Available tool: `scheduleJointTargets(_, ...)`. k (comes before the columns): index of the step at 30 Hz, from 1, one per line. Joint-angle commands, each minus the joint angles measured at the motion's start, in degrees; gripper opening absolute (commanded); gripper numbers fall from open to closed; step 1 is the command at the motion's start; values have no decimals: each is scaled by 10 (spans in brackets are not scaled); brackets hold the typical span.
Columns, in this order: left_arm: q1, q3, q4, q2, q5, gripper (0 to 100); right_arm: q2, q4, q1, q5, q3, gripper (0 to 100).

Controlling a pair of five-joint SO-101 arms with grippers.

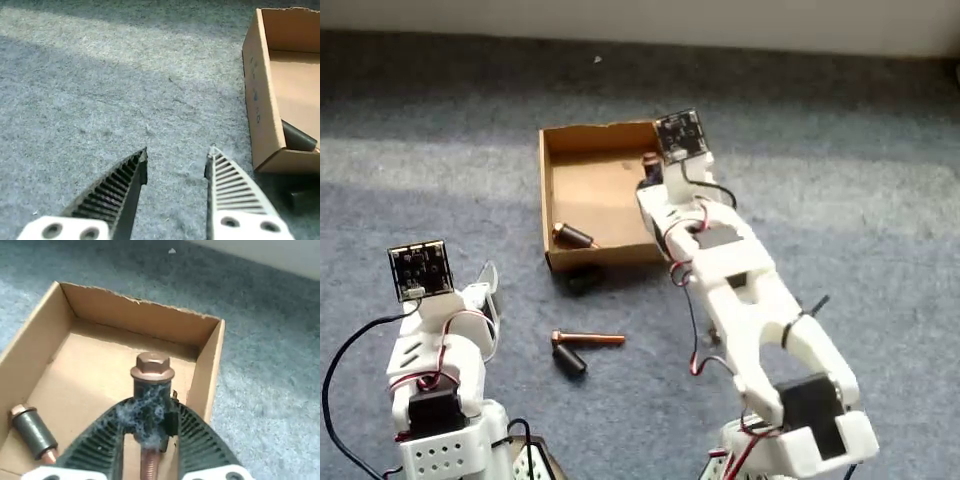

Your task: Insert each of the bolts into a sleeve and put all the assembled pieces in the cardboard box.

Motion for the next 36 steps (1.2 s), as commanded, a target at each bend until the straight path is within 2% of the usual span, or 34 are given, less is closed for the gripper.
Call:
scheduleJointTargets(1, -6, -1, -12, -5, -6, 206, 46, 22, 8, 3, -76, 57)
scheduleJointTargets(5, -6, -1, -12, -5, -6, 206, 61, 109, 8, 3, -125, 122)
scheduleJointTargets(10, -6, 0, -12, -5, -6, 206, 60, 236, 8, 3, -200, 122)
scheduleJointTargets(17, -6, -3, -12, -5, -5, 206, 58, 503, 1, 3, -320, 120)
scheduleJointTargets(22, -20, -5, -14, -5, -4, 206, -7, 634, -2, 2, -364, 120)
scheduleJointTargets(26, -47, -6, -16, -5, 19, 206, -94, 685, -11, 2, -350, 120)
scheduleJointTargets(31, -72, -15, -16, -5, 28, 206, -189, 696, -44, 2, -250, 120)
scheduleJointTargets(34, -84, -15, -16, -5, 29, 206, -241, 680, -91, 1, -166, 120)
scheduleJointTargets(36, -87, -15, -23, -5, 29, 206, -272, 647, -131, -30, -108, 120)
